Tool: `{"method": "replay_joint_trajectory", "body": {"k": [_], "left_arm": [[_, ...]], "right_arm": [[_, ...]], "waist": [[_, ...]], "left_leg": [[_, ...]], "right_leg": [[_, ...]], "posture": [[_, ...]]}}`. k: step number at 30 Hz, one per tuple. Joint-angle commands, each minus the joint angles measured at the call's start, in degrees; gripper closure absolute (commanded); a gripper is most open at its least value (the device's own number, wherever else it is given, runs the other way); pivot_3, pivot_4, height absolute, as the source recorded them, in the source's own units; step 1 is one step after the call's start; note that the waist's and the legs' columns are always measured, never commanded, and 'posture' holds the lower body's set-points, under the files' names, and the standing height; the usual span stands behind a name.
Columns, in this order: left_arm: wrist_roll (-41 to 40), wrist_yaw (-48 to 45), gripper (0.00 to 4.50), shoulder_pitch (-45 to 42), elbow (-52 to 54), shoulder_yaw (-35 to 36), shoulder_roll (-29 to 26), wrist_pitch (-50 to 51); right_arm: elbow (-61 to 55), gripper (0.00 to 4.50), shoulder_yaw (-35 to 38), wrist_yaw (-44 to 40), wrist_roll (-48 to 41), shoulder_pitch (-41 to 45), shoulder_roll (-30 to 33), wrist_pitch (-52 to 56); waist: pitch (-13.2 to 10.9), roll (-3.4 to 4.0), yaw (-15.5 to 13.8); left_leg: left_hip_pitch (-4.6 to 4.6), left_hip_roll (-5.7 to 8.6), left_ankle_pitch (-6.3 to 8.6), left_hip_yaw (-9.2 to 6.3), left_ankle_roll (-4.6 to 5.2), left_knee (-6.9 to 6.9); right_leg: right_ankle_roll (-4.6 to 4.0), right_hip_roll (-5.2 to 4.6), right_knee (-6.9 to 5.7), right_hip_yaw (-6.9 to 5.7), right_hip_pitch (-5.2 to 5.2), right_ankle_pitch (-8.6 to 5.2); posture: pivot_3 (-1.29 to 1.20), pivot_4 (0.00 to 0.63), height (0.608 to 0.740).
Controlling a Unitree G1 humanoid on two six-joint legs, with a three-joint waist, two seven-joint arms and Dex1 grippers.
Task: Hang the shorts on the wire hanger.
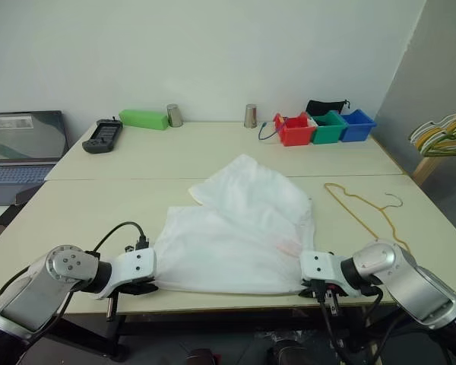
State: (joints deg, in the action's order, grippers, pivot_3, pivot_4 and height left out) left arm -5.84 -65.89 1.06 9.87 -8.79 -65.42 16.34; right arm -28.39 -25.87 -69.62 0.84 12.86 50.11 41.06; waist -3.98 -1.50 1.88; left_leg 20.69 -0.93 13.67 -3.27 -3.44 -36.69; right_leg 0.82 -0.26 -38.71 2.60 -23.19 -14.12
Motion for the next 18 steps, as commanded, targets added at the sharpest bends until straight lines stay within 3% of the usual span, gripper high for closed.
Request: {"method": "replay_joint_trajectory", "body": {"k": [1,5,9,18], "left_arm": [[3.1,0.0,4.46,-0.1,-2.7,0.8,-2.2,0.4],[3.3,0.6,4.46,-0.6,-3.1,0.8,-1.6,0.6],[1.8,-2.0,3.56,0.0,-2.6,0.9,-2.3,0.3],[-4.0,-10.3,1.70,1.3,-1.5,5.6,-5.8,-1.7]], "right_arm": [[-0.9,4.50,1.5,0.8,-0.3,-0.9,3.0,1.8],[-1.0,4.50,1.7,1.7,-1.6,-1.2,3.0,3.2],[0.5,3.47,1.9,0.7,-3.5,0.7,3.3,2.7],[-2.0,1.36,5.1,-7.3,-9.0,5.3,10.5,-1.2]], "waist": [[0.0,0.00,0.0],[-0.1,0.02,0.1],[-0.1,0.10,0.1],[-0.2,0.24,0.8]], "left_leg": [[0.00,0.00,0.00,0.00,-0.01,0.00],[-0.01,-0.05,0.02,0.02,-0.03,0.00],[-0.01,-0.32,0.03,0.19,-0.06,0.04],[-0.02,-0.63,0.19,0.54,-0.25,0.05]], "right_leg": [[0.00,0.00,0.03,0.00,-0.02,0.00],[0.00,-0.01,0.24,-0.05,-0.06,0.00],[0.00,0.01,0.73,-0.22,-0.01,0.00],[0.00,0.08,0.78,-0.26,-0.05,0.00]], "posture": [[0.00,0.014,0.740],[-0.01,0.020,0.740],[-0.01,0.023,0.740],[-0.01,0.023,0.740]]}}
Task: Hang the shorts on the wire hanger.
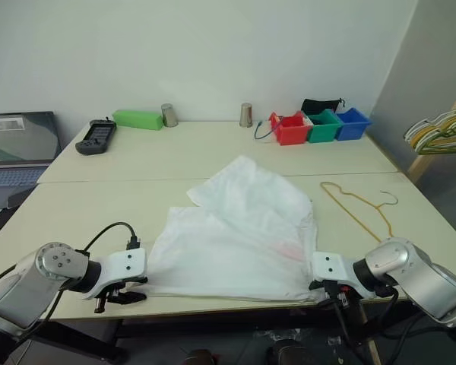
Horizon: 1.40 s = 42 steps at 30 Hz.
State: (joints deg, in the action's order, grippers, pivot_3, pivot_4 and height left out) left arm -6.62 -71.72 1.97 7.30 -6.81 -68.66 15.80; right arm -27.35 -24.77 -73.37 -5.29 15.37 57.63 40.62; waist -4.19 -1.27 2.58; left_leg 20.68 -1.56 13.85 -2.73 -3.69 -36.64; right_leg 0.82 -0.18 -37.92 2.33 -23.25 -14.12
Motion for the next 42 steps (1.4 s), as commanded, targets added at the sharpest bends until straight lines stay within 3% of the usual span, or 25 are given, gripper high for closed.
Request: {"method": "replay_joint_trajectory", "body": {"k": [1,5,8,14,18,25,28,35,42], "left_arm": [[-4.5,-6.0,1.45,0.8,1.8,4.6,-3.3,-1.0],[-13.4,-14.4,0.62,1.2,5.8,11.8,-6.9,1.2],[-17.3,-14.0,0.02,-3.5,7.2,13.0,-6.0,5.5],[-25.3,-8.3,0.02,-18.9,7.3,11.2,1.0,19.2],[-18.0,11.8,0.02,-29.7,4.4,7.4,18.4,16.5],[-13.6,19.8,0.02,-33.5,5.4,2.0,29.5,15.9],[-11.6,23.1,0.02,-34.9,4.9,-1.5,35.3,15.2],[-7.4,24.5,0.02,-37.7,1.5,-7.8,43.2,11.8],[-4.7,25.4,0.02,-42.8,-5.2,-12.0,51.6,9.0]], "right_arm": [[-3.7,1.09,4.9,-4.6,-4.1,3.4,4.0,-0.7],[-5.6,0.10,8.7,-6.3,-8.7,7.5,5.6,2.6],[-5.7,0.00,9.9,-4.7,-10.9,9.4,4.7,6.3],[-2.8,0.00,11.0,1.1,-12.2,12.3,2.0,12.2],[5.4,0.00,15.7,14.5,-8.4,14.2,-3.7,17.5],[18.0,0.00,20.0,26.7,-2.9,14.8,-5.3,15.2],[22.9,0.00,21.6,27.8,-2.0,14.1,-3.6,12.8],[33.1,0.00,23.0,27.2,-1.9,13.6,-1.7,10.1],[55.1,0.00,20.8,26.5,1.4,23.1,-2.9,2.9]], "waist": [[-0.1,0.03,0.2],[-0.1,-0.05,0.5],[-0.1,-0.04,0.4],[-0.2,-0.09,0.5],[-0.1,-0.11,0.9],[-0.1,-0.30,1.7],[0.0,-0.21,1.9],[0.0,-0.18,4.4],[0.0,-0.11,8.3]], "left_leg": [[0.04,0.00,0.01,0.01,-0.01,0.01],[0.11,-0.06,0.10,0.00,-0.05,0.12],[0.08,-0.03,0.17,0.00,-0.03,0.20],[0.11,0.01,0.19,-0.02,-0.02,0.21],[0.07,0.03,0.28,-0.03,0.13,0.16],[0.30,0.03,0.28,-0.09,0.14,-0.22],[0.30,0.07,0.30,-0.10,0.15,-0.22],[0.25,0.08,0.31,-0.02,0.20,-0.22],[0.23,0.22,0.30,0.28,0.21,-0.33]], "right_leg": [[0.00,0.01,-0.02,0.00,0.00,0.00],[0.00,0.04,-0.04,-0.05,-0.07,0.00],[0.00,0.04,-0.03,-0.05,-0.06,0.00],[0.02,0.12,-0.01,0.00,-0.03,0.01],[0.08,0.18,-0.06,0.09,0.08,0.05],[0.50,0.49,-0.10,0.52,0.08,0.39],[0.51,0.49,-0.07,0.55,0.11,0.39],[0.53,0.74,-0.11,1.03,0.12,0.40],[0.67,1.01,-0.04,1.97,0.20,0.48]], "posture": [[-0.01,0.023,0.740],[-0.01,0.022,0.740],[-0.02,0.019,0.740],[-0.03,0.014,0.740],[-0.07,0.012,0.740],[-0.12,0.004,0.740],[-0.14,0.008,0.740],[-0.17,0.019,0.740],[-0.23,0.021,0.740]]}}
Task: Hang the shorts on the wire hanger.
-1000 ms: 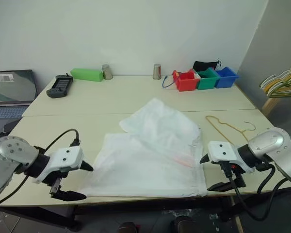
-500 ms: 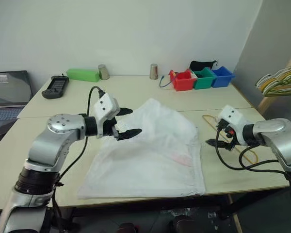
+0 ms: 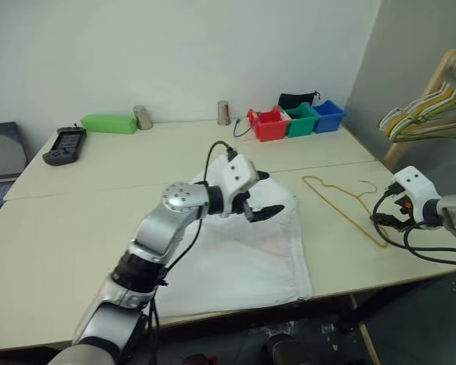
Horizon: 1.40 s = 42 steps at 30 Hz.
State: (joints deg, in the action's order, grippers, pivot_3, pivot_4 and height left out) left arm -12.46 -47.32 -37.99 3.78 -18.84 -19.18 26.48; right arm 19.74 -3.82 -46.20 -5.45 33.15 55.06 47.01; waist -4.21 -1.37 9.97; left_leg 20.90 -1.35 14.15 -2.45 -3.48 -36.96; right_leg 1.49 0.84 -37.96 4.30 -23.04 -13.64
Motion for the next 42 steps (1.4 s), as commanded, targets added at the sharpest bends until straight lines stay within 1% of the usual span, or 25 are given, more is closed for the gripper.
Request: {"method": "replay_joint_trajectory", "body": {"k": [1,5,7,11,17,23,28,31,33,34,39,42], "left_arm": [[1.4,1.1,0.02,-3.1,-2.3,0.1,2.6,-1.8],[1.7,0.9,0.02,-2.6,-2.9,1.0,2.1,-1.6],[1.8,0.7,0.02,-1.8,-2.6,1.7,1.0,-1.2],[1.9,0.9,0.02,1.7,0.0,2.5,-1.9,0.4],[1.2,2.2,0.02,5.4,5.5,3.4,-4.2,4.0],[1.4,4.0,0.02,5.6,7.8,4.3,-4.5,6.3],[0.9,4.7,0.02,6.2,9.8,4.8,-5.2,7.9],[1.1,5.7,0.02,7.5,11.6,5.0,-5.6,8.9],[1.0,6.2,0.00,8.0,12.5,5.2,-5.8,9.4],[0.9,6.3,0.00,8.1,12.8,5.2,-5.9,9.6],[0.7,6.5,0.00,7.9,13.3,5.4,-6.2,10.2],[0.8,6.5,0.00,7.6,13.2,5.4,-6.4,10.0]], "right_arm": [[9.9,0.00,-0.6,-1.5,1.5,6.6,-1.0,-3.8],[15.4,0.00,-2.8,-5.3,1.8,10.3,-3.8,-4.5],[17.7,0.00,-3.5,-5.4,2.6,11.3,-5.2,-5.3],[23.0,0.00,-4.9,-5.7,4.2,13.1,-8.0,-8.5],[31.3,0.00,-4.9,-4.9,6.0,16.9,-11.6,-12.9],[38.8,0.00,-4.8,-3.5,7.6,19.9,-14.0,-15.8],[43.6,0.00,-3.6,-1.7,7.9,21.4,-14.6,-15.7],[45.6,0.00,-3.0,-3.0,7.5,20.7,-15.0,-13.5],[46.5,0.36,-2.0,-3.0,6.9,20.7,-15.6,-12.4],[46.5,0.38,-2.1,-3.2,7.2,20.6,-15.7,-12.8],[46.5,1.59,-2.1,-3.1,8.2,20.6,-16.1,-13.6],[46.3,2.40,-2.2,-3.1,8.9,20.8,-16.3,-14.3]], "waist": [[0.0,0.00,1.6],[0.0,0.01,4.8],[0.0,0.05,5.6],[0.0,0.23,6.2],[0.0,0.25,5.1],[0.0,0.27,3.0],[0.0,0.27,1.4],[0.0,0.28,0.7],[0.0,0.26,0.4],[0.0,0.25,0.1],[0.0,0.24,-0.4],[0.0,0.24,-0.5]], "left_leg": [[-0.03,0.00,0.00,0.01,0.00,-0.02],[-0.05,-0.04,0.00,0.00,0.00,0.11],[-0.11,-0.09,0.00,-0.06,0.00,0.16],[-0.14,-0.10,0.00,-0.12,0.01,0.24],[-0.12,-0.07,0.00,-0.23,0.01,0.15],[-0.13,-0.02,0.00,-0.29,0.01,0.10],[-0.13,-0.02,0.00,-0.29,0.01,0.10],[-0.13,-0.02,0.00,-0.30,0.01,0.11],[-0.14,-0.02,0.00,-0.32,0.01,0.10],[-0.15,-0.03,0.00,-0.33,0.01,0.09],[-0.48,-0.02,0.00,-0.36,0.01,0.06],[-0.67,-0.02,0.00,-0.36,0.01,0.06]], "right_leg": [[0.03,0.00,0.02,0.01,0.05,0.01],[0.07,0.04,0.02,0.03,0.20,0.03],[0.09,0.10,-0.01,0.00,0.22,0.04],[0.11,0.13,-0.02,-0.02,0.22,0.03],[0.14,0.12,0.00,-0.08,0.17,0.02],[0.15,0.11,-0.02,-0.06,0.22,0.03],[0.15,0.11,-0.01,-0.04,0.22,0.03],[0.15,0.11,-0.02,-0.05,0.23,0.03],[0.15,0.12,-0.03,-0.06,0.24,0.03],[0.15,0.12,-0.03,-0.07,0.30,0.03],[0.13,0.12,0.00,-0.10,0.71,0.02],[0.12,0.12,0.00,-0.09,0.81,0.01]], "posture": [[-0.23,0.024,0.740],[-0.22,0.029,0.740],[-0.20,0.028,0.740],[-0.17,0.032,0.740],[-0.13,0.034,0.740],[-0.08,0.026,0.740],[-0.05,0.021,0.740],[-0.03,0.015,0.740],[-0.03,0.011,0.740],[-0.03,0.011,0.740],[-0.02,0.007,0.740],[-0.02,0.004,0.740]]}}
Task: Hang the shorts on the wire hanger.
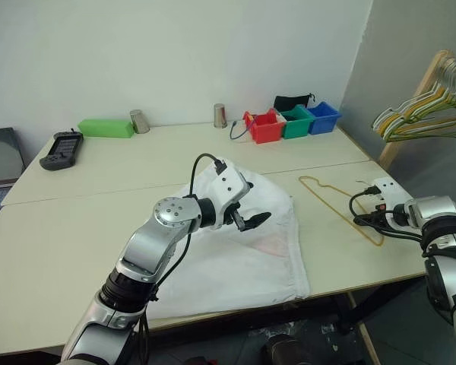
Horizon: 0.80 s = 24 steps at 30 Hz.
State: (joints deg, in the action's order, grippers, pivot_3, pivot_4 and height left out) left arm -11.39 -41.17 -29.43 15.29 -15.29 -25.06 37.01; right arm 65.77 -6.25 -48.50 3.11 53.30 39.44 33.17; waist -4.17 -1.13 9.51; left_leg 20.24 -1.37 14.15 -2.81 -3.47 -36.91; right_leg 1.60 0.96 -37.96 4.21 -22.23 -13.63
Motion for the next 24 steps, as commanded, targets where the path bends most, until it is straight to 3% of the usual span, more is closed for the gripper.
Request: {"method": "replay_joint_trajectory", "body": {"k": [1,8,10,20,24], "left_arm": [[-0.3,0.4,0.00,-1.0,1.6,1.9,-0.5,-0.5],[-0.3,0.4,0.00,-0.1,1.6,1.8,-0.9,-1.1],[-0.4,0.4,0.00,0.0,1.7,1.7,-0.9,-1.1],[-0.3,0.1,0.00,-1.5,-1.3,3.7,-1.7,-2.6],[-0.9,0.4,0.00,-3.0,-3.6,7.9,-3.4,-3.4]], "right_arm": [[0.2,2.61,0.2,-0.7,0.5,0.6,-0.7,-0.6],[-0.9,4.27,-0.4,-1.8,1.3,-0.3,-0.4,-2.3],[-1.3,4.48,-0.6,-2.2,1.4,-0.4,-0.2,-2.9],[-6.4,4.48,-2.3,-4.0,4.2,1.9,2.0,-9.6],[-12.0,4.48,-2.7,-3.1,5.9,4.5,4.2,-13.4]], "waist": [[0.0,0.00,0.0],[0.0,0.00,0.0],[0.0,0.00,0.0],[0.0,0.06,0.1],[-0.1,0.14,0.3]], "left_leg": [[-0.01,0.00,0.00,0.00,0.00,0.00],[-0.01,0.00,0.00,0.00,0.00,0.01],[-0.02,0.00,0.00,0.00,0.00,0.00],[0.00,0.00,0.00,0.01,0.00,0.04],[0.06,0.01,0.00,0.02,0.00,0.03]], "right_leg": [[0.00,0.00,-0.01,0.00,0.00,0.00],[0.01,0.00,0.00,0.01,0.01,0.01],[0.01,0.00,0.01,0.02,0.02,0.00],[0.00,0.00,0.02,0.01,-0.02,0.00],[0.00,0.00,0.03,0.02,-0.08,0.00]], "posture": [[-0.02,0.004,0.740],[-0.04,0.015,0.740],[-0.05,0.016,0.740],[-0.07,0.011,0.740],[-0.07,0.005,0.740]]}}
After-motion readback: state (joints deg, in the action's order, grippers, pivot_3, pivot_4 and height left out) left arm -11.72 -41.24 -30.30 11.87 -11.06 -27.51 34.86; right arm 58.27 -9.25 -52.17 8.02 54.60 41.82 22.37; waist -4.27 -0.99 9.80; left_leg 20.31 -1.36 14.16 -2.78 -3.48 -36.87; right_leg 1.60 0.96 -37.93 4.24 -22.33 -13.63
